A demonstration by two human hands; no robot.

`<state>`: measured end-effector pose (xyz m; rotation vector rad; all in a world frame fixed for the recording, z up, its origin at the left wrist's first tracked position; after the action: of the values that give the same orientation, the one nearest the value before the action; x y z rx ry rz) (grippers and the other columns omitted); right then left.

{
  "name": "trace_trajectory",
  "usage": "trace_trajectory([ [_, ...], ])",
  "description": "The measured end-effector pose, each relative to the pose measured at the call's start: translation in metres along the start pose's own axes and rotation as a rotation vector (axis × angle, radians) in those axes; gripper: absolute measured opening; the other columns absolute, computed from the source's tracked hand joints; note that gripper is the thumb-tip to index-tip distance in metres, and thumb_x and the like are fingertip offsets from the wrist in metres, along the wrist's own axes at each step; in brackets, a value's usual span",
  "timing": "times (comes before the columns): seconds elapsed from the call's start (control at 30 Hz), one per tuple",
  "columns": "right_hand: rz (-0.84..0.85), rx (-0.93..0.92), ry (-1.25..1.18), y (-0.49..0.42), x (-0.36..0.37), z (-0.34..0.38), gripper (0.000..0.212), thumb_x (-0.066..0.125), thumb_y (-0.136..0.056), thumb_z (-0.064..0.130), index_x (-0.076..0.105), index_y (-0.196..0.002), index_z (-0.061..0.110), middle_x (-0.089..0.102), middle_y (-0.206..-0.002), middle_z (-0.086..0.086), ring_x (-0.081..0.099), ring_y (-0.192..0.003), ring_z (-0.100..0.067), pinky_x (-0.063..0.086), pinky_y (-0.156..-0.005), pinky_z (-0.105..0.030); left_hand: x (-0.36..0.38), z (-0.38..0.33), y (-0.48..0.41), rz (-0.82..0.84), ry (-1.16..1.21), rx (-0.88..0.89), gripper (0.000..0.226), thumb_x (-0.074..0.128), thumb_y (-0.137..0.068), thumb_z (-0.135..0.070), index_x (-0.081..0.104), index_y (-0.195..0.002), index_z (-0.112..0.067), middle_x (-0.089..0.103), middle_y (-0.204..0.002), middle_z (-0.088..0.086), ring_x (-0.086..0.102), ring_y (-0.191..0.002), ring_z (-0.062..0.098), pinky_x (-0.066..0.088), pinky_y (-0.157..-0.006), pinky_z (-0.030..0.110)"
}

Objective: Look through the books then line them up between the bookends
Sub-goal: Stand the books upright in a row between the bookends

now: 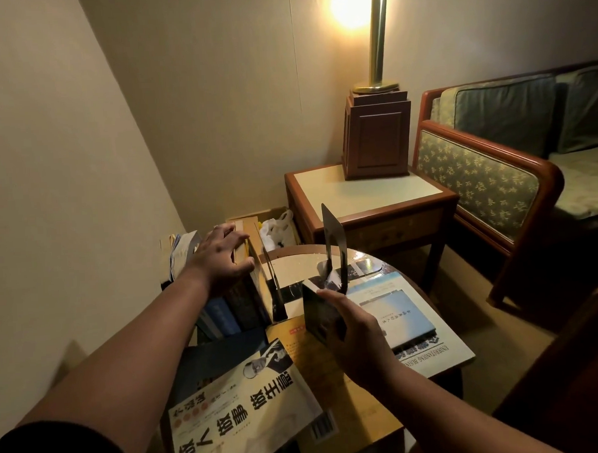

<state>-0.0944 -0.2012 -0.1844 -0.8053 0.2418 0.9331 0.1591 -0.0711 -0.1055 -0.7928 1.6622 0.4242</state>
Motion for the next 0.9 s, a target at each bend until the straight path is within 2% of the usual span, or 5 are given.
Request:
trace_trajectory([
  [0.17, 0.185, -0.086, 0.025, 0.001, 0.01, 0.003, 0.065, 0.062, -0.095, 0.008, 0.037, -0.152, 0.028, 0.061, -0.13, 0.0, 0.065, -0.107, -0.009, 0.059, -0.079, -0.021, 0.001, 0.001, 0.001, -0.004, 0.004, 0.004, 0.093, 0.033, -0.061, -0.076, 0.044, -0.142, -0.032, 0.026, -0.157, 0.005, 0.024, -0.144, 0.031, 0.033, -0.109, 0.054],
  [0.3, 0.119, -0.041, -0.003, -0.009, 0.01, 0.01, 0.062, 0.052, -0.094, 0.022, 0.035, -0.154, 0.023, 0.061, -0.132, -0.006, 0.063, -0.112, -0.012, 0.058, -0.082, -0.018, 0.001, 0.002, 0.001, -0.003, 0.005, 0.004, 0.092, 0.033, -0.062, -0.077, 0.043, -0.143, -0.034, 0.025, -0.158, 0.004, 0.023, -0.145, 0.031, 0.033, -0.11, 0.054],
  [0.63, -0.002, -0.114, -0.057, -0.057, 0.047, 0.044, 0.062, 0.058, -0.09, -0.005, 0.041, -0.148, 0.011, 0.059, -0.135, -0.005, 0.044, -0.124, 0.002, 0.041, -0.094, -0.002, 0.003, 0.005, -0.002, 0.002, 0.026, 0.003, 0.093, 0.034, -0.061, -0.077, 0.045, -0.142, -0.034, 0.026, -0.157, 0.003, 0.024, -0.145, 0.031, 0.032, -0.111, 0.053],
  [0.77, 0.041, -0.119, -0.05, -0.059, 0.073, 0.035, 0.067, 0.057, -0.093, -0.008, 0.036, -0.153, 0.016, 0.057, -0.141, -0.007, 0.052, -0.132, -0.009, 0.052, -0.099, -0.025, 0.003, 0.007, -0.003, -0.02, 0.039, 0.012, 0.089, 0.036, -0.062, -0.075, 0.048, -0.141, -0.034, 0.029, -0.155, 0.005, 0.026, -0.144, 0.03, 0.033, -0.111, 0.052],
  [0.9, 0.016, -0.084, -0.028, -0.059, 0.083, 0.03, 0.067, 0.052, -0.093, -0.005, 0.035, -0.154, 0.016, 0.057, -0.141, -0.008, 0.055, -0.13, -0.016, 0.052, -0.1, -0.025, 0.002, 0.005, 0.0, -0.027, 0.051, 0.012, 0.088, 0.036, -0.064, -0.074, 0.046, -0.141, -0.033, 0.028, -0.156, 0.004, 0.026, -0.144, 0.029, 0.033, -0.111, 0.05],
])
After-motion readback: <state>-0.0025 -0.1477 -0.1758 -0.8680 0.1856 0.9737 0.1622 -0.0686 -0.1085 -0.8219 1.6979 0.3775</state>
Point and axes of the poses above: each hand's wrist, its own y-axis away from the middle knuckle, its own x-axis out of the palm, z = x × y, the point moved 7 cm from there along -y, towards the middle knuckle
